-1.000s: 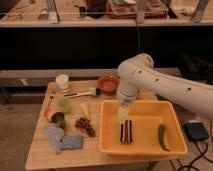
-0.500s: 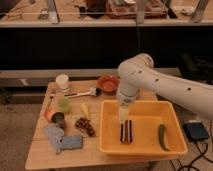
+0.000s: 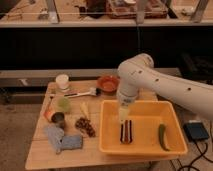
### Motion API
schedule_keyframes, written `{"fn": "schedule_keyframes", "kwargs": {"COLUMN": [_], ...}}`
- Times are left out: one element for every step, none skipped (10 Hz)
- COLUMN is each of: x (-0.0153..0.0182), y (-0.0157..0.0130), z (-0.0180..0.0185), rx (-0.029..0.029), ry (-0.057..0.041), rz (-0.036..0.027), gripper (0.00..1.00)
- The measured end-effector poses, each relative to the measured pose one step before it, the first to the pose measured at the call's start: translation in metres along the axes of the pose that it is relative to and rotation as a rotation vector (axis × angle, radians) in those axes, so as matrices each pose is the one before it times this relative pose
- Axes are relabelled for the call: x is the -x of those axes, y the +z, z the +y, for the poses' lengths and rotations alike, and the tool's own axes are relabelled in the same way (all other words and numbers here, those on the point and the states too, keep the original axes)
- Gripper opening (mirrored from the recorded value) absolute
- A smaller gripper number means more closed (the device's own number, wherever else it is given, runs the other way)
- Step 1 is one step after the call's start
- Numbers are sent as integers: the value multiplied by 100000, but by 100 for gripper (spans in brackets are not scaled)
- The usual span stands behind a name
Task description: Place grapes in plastic cup
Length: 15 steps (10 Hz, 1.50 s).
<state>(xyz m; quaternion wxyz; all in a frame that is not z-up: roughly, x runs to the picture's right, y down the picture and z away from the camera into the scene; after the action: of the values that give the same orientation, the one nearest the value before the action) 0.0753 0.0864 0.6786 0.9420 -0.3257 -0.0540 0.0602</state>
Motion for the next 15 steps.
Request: {"fn": "schedule_keyframes", "kwargs": {"x": [36,134,249,1283,1476,1537,2362,3133,2066,1903,2380,1466,715,-110,-170], "y": [-33,-55,-178,-76,174,368,863,1602,1481,1631,2027,1735,955,1,-23], "z": [-48,-102,-266,-567,-383,-251,-256,-189,-147,-137,-200,-208,23,-76,14], "rx": [-81,-256,-510,-619,-344,-113,56,479,214,163,45,-10,461,-295,28], "ry": [-5,-200,-1415,-3209,-2621,-2128,-2320,-2945,-2041,-1917,-3074,-3314,-2098,-326,205], "rz": [-51,-305,-684,-1396,-846,-508,-401,-310,-256,-394,-1136,-887,-657,184,60], "gripper": [80,80,80,80,80,80,80,80,80,80,80,80,80,80,80]}}
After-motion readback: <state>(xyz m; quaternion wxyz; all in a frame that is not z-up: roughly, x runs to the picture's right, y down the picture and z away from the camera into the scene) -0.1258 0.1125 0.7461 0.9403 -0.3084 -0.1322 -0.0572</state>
